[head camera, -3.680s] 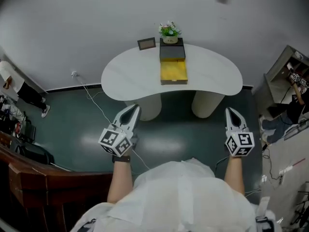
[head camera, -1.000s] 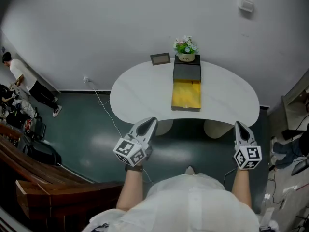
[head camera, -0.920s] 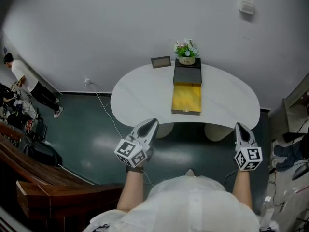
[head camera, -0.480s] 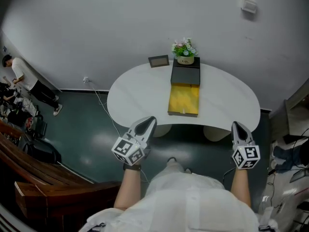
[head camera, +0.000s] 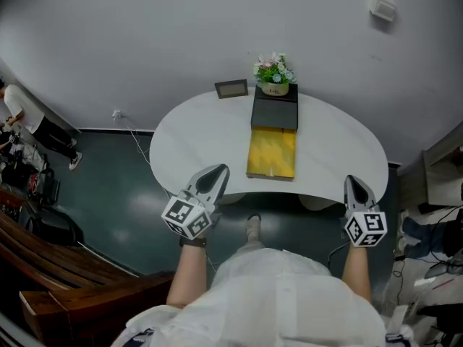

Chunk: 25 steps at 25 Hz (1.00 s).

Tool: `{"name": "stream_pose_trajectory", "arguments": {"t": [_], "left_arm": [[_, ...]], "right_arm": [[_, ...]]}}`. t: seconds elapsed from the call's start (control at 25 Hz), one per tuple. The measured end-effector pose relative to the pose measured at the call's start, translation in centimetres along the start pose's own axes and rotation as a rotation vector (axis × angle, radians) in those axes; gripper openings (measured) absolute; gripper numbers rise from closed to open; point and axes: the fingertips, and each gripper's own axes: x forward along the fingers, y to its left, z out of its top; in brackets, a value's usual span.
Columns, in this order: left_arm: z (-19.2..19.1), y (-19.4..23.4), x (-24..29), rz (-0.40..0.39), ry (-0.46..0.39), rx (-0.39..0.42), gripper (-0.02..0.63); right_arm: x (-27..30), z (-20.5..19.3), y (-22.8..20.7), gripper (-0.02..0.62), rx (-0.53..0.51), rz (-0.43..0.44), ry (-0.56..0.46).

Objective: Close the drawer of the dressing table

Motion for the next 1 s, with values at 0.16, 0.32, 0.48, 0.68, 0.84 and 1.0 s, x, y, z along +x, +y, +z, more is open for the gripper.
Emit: {"name": "stream_pose_trajectory", "arguments": {"t": [0.16,0.32,0.48,0.68,0.84,1.0], "left_arm": [[1.2,3.1,2.1,-0.006,-0.008,0.003,0.032],[1.6,6.2,4.0,-0.010,-0.004,0.008,0.032],[1.3,9.1,5.4,-0.013,0.005,0.005,0.032],[0.7,11.8,7.7,-0.051,0.028,-0.014,0.032],[-0.3,12.9,9.2,-0.103,0.061,-0.018,0.032],[-1.2,13.6,10.0,-0.144,0.102,-0.030,0.032]], "right_arm": [[3.4,1.3,-0.2,0.009,-0.005,-0.009,-0.004],[6.6,2.2,-0.3,0.009,-0.005,-0.014,-0.013],[9.8,2.7,-0.1,0.009,-0.007,-0.007,-0.011],[13.2,3.0,0.6,0.009,-0.013,0.009,0.003],[15.3,2.4,1.7,0.009,-0.025,0.014,0.029],[16.6,1.5,3.5,0.009,-0.057,0.040,0.088]]}}
